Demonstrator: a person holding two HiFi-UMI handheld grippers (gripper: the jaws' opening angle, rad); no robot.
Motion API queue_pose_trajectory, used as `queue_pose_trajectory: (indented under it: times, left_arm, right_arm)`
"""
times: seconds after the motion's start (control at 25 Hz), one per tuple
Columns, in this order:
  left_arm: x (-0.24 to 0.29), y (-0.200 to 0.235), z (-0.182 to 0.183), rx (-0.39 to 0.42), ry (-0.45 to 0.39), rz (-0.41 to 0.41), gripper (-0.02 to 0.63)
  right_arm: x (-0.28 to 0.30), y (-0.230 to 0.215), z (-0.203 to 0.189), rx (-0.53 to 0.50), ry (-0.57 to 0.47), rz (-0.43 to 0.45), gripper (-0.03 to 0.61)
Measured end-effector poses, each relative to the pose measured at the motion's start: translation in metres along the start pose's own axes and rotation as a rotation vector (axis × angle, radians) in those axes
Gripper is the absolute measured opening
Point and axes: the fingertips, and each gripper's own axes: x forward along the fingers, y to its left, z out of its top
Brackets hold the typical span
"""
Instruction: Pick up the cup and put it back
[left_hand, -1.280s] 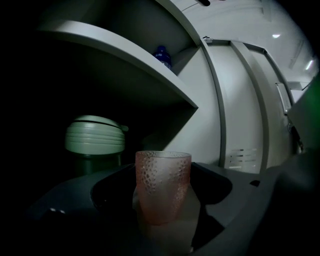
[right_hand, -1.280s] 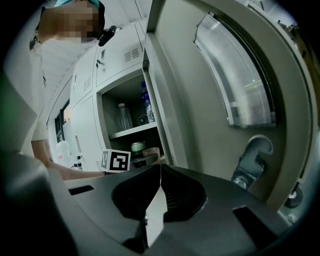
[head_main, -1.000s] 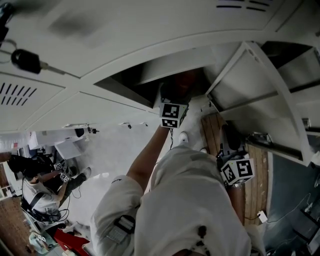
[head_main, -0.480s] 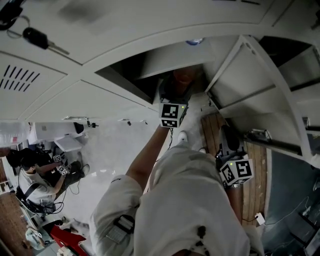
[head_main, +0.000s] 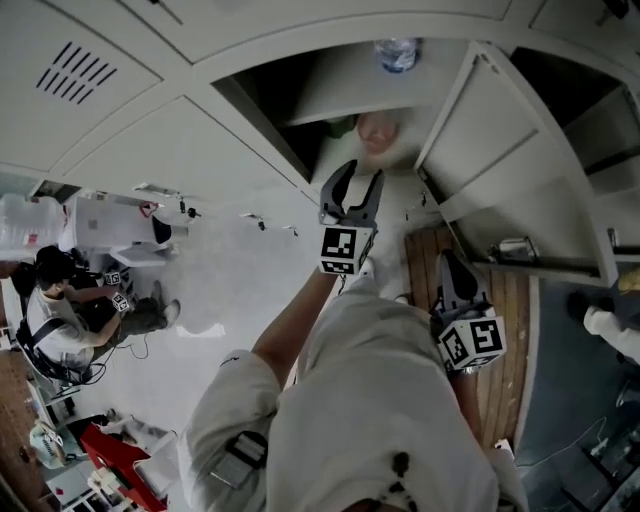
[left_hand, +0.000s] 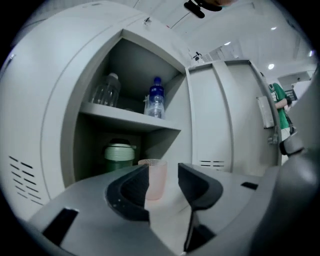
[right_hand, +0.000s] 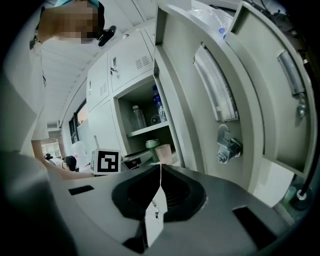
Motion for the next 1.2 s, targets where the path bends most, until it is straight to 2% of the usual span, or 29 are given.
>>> queue_pose_trajectory:
  times: [0.08,0.24,0.32,0.6,0.84,0.96,1.12,1.2]
  left_arm:
    - [-0.020,-0.005,0.007,-0.010,-0.021,0.037,0.133]
    - [-0.054,-0.022,0.023,-0.023,-0.051,0.076,0.055]
    - [-0.071,-0.032,0.026,-0.037,-0.057,0.092,0.037]
    - [-0.143,-0.071,0.040,-0.088,-0.095,0.112,0.009]
    - [-0.208,-0.110,0.057,-0.065,-0.121,0.082,0.008]
    - [-0.240,-0.117,0.059,-0.055,-0.110,0.111,0.008]
    - [-0.277,-0.113,0.059,-0.035,-0.084,0.188,0.008]
    - [-0.290,-0.111,0.058,-0.041,-0.073,0.197,0.008]
  right_arm:
    - [-0.011,0.003,-0.002,-0.008,0.002,0.025,0.026]
    - [-0.036,0.009,-0.004,-0.018,-0.001,0.070,0.026]
    - [-0.049,0.010,-0.006,-0.014,-0.003,0.086,0.026]
    - [-0.088,0.027,-0.020,-0.006,0.000,0.170,0.026]
    - [-0.108,0.040,-0.027,-0.023,0.009,0.245,0.026]
    - [-0.114,0.047,-0.034,-0.032,0.024,0.284,0.026]
    - [-0.116,0.058,-0.038,-0.049,0.033,0.331,0.026]
    - [-0.114,0.063,-0.036,-0.060,0.032,0.344,0.026]
